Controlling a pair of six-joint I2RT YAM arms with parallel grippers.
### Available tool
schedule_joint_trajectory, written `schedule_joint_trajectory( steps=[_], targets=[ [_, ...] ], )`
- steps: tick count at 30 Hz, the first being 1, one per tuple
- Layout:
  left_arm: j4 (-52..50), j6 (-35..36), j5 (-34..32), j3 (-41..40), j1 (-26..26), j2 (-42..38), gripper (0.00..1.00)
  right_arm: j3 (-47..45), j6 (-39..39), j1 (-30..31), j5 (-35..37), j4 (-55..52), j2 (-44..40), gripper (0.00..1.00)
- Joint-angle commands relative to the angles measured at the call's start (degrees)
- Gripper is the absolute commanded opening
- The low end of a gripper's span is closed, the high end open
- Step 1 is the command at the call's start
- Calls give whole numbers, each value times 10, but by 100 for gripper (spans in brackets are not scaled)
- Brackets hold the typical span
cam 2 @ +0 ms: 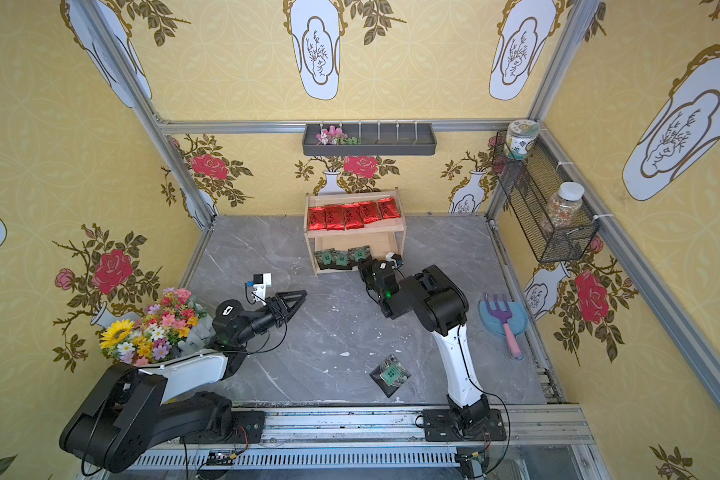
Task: Place the tea bags on the shelf by color
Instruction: Place the tea bag on the shelf.
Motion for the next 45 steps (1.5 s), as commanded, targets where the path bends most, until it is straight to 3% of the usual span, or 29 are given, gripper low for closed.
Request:
schedule_joint_trajectory(
  steps=[1,4,11,17,29,45],
  targets=[
    [-1,10,3,2,2,3,54,7,3,-1,0,-4,4,11],
    [-1,9,3,1,4,3,54,12,4,-1,-2,-19,1,15],
    [-1,9,3,1,5,4,54,20,0,-2,-5,-72,-22,34],
    [-1,10,3,0,7,3,54,55,-9,-5,-26,-208,-55,52],
    [-1,10,3,0,7,2,54,180,-54,-14,-82,-491,-54,59],
    [-1,11,2,2,9,5,54,188,-75,-7,-58,-575,-89,59]
  ],
)
